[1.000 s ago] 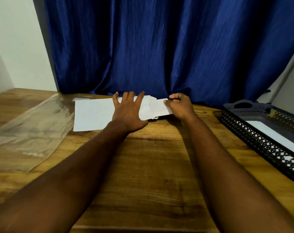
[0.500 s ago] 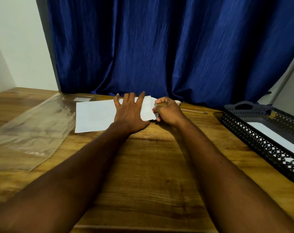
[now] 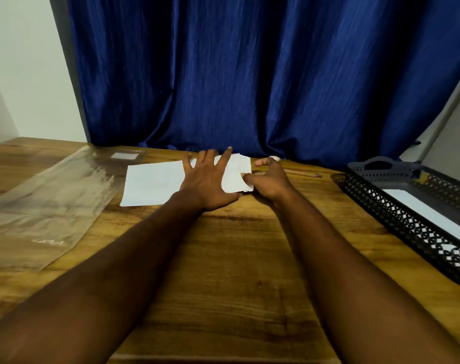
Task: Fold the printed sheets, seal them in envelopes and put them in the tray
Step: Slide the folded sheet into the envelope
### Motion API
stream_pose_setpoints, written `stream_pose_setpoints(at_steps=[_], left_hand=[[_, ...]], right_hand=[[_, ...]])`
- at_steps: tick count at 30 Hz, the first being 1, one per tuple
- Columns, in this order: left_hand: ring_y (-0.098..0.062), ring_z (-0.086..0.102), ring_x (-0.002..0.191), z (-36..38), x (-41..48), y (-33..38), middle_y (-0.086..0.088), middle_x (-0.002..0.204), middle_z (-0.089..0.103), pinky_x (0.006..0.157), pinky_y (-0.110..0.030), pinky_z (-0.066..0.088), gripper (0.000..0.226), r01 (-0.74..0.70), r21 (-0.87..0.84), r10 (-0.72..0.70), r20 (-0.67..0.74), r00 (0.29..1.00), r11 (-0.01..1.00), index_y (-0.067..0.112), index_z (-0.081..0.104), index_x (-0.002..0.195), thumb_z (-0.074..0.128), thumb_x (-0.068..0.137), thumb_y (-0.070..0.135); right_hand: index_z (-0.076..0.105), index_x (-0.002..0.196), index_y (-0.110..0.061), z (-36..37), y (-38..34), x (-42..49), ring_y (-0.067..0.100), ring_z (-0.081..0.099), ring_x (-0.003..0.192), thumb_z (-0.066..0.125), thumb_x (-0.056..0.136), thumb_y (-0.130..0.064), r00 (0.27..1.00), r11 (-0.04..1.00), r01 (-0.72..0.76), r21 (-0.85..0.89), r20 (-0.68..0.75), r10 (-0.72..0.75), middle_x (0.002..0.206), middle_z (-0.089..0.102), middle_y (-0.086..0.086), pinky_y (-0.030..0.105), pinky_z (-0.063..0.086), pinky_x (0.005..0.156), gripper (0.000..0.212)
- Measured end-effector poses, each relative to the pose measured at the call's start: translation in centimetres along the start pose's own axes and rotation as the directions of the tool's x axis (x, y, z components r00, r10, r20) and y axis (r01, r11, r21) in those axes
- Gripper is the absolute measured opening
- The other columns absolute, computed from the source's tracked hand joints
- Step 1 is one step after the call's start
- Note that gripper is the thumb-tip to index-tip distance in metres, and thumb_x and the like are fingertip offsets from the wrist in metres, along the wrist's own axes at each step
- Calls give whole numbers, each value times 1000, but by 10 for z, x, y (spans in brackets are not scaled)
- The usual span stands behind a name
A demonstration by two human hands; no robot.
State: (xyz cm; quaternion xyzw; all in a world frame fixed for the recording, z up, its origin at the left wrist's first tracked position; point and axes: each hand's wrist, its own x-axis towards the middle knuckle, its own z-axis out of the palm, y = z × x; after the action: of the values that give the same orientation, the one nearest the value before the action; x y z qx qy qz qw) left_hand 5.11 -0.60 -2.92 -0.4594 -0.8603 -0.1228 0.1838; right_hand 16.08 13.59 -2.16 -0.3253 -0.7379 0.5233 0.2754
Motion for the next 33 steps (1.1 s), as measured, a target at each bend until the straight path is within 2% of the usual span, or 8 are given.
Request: stream_pose_setpoints(at_steps=[4,7,11,17,22,25,29,33], left_hand=[[-29,5,161,5,-4,0,0,176,1,125,-64,6,114,-50,-142,89,285,954,989,40,-1,167,34,76,101],[-22,-5,163,1,-6,3,4,177,-2,128,-56,-5,102,-11,-176,94,472,877,984,40,5,167,21,84,96],[-18,-6,163,0,-4,5,3,177,0,129,-52,-5,77,-8,-181,93,466,880,983,38,9,168,13,101,76],[-20,14,161,2,-3,4,-2,174,23,130,-44,14,52,-26,-245,114,353,928,969,26,36,163,35,113,41],[-21,35,152,0,-5,4,1,164,41,125,-45,28,48,20,-322,81,297,951,947,24,46,155,46,110,41],[-21,24,157,-1,-5,4,1,171,29,127,-46,20,56,-7,-280,101,323,941,960,29,32,164,42,111,40],[-21,18,159,0,-5,4,1,173,23,127,-46,16,53,8,-249,84,357,930,968,32,35,163,36,111,42],[-20,20,158,1,-5,4,2,173,24,126,-45,17,52,0,-247,87,344,935,969,31,35,163,35,112,41]], right_hand=[[58,116,-21,1,7,3,25,74,92,86,81,-12,990,977,111,-180,-70,-126,97,74,6,44,63,81,46],[61,110,-24,-2,12,5,21,72,91,83,83,-16,986,962,110,-251,-94,-137,98,72,2,45,64,83,35],[62,110,-27,-2,11,6,24,76,87,76,84,-20,992,975,113,-190,-37,-122,94,78,3,48,64,83,30],[60,118,-29,-1,15,13,28,76,91,79,89,-17,985,969,163,-188,85,-150,92,79,2,48,60,83,37],[60,108,-33,6,27,22,17,74,83,81,88,-20,957,910,279,-306,7,-291,84,79,-7,45,62,85,31],[61,105,-36,11,27,26,10,73,87,83,83,-30,946,875,283,-392,-39,-323,82,77,-14,41,61,85,31],[64,109,-31,8,26,27,11,73,86,89,80,-22,946,895,318,-312,42,-321,85,77,-9,44,62,85,39],[69,120,-20,-11,31,22,9,66,102,96,74,-25,941,906,337,-255,137,-311,108,71,-5,28,56,90,54]])
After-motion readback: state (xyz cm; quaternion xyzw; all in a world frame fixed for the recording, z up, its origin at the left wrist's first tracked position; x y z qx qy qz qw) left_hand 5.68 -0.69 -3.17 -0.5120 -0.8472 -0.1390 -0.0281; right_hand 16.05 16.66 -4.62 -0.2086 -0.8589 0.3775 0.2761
